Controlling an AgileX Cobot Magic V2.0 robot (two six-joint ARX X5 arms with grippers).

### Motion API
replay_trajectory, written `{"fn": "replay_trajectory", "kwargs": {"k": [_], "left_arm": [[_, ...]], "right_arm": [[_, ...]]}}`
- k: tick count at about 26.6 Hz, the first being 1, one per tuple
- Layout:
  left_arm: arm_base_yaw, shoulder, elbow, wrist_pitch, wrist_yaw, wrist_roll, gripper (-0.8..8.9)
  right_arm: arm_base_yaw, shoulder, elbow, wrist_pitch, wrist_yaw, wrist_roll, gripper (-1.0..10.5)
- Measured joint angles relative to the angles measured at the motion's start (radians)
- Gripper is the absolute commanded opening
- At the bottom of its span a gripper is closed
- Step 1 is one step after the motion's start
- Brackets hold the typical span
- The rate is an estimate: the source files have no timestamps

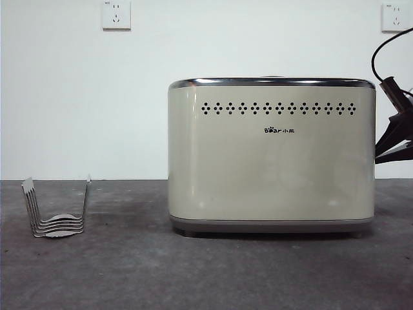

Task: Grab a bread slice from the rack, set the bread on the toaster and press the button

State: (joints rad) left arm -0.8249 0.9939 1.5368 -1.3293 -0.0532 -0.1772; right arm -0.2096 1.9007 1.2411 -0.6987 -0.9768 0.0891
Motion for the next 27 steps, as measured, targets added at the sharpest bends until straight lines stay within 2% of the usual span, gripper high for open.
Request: {"fn": "replay_trajectory", "kwargs": {"k": [22,27], "left_arm": [[0.000,0.031,0.000,0.000,0.000,0.000,-0.09],[0.000,0.031,0.000,0.000,0.000,0.000,-0.09]], "right_arm": [[0.001,-0.003,0.004,-0.010,0.009,-0.011,-0.1],[0.006,-0.047,-0.005,-0.004,0.061,-0.019,-0.1]]}}
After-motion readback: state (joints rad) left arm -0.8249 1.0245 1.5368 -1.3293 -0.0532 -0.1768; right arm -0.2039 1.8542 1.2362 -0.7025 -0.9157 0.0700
